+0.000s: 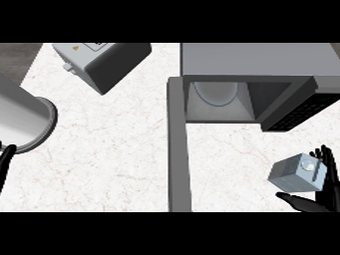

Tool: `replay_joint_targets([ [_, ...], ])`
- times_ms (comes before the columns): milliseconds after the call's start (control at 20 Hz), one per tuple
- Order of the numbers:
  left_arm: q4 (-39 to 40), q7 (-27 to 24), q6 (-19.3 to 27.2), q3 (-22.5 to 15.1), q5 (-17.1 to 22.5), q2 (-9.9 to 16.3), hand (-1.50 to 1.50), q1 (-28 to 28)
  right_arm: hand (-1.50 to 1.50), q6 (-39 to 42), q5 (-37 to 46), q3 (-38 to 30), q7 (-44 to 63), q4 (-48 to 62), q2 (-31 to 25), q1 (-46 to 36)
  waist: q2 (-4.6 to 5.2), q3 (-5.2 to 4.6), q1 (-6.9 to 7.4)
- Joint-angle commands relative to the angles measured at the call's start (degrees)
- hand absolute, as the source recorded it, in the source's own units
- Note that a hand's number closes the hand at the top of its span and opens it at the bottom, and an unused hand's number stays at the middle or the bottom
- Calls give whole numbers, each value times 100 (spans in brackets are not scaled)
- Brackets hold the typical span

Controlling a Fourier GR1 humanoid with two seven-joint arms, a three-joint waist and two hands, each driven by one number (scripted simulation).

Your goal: Pick up the milk, place it into the microwave and close the microwave

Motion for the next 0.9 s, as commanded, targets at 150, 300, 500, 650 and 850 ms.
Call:
replay_joint_targets([
  [150,-77,-308,109,-319,-261,-99,-150,353,150,-557,828,466,-1294,558,-173,-12,-4,2,40],
  [300,-104,-93,63,-276,-209,-99,-150,151,150,-154,514,355,-1334,768,-31,-357,0,2,-1],
  [500,-64,-10,-36,-177,-52,-13,-150,156,150,804,400,625,-1320,450,-102,-283,-10,2,-10],
  [650,48,78,172,-121,-164,-83,-150,-94,150,814,248,809,-843,-220,12,-428,-23,-8,-73],
  [850,21,-279,-126,-19,37,-6,-150,371,150,346,499,1314,-1248,-510,716,287,-25,-10,-34],
])
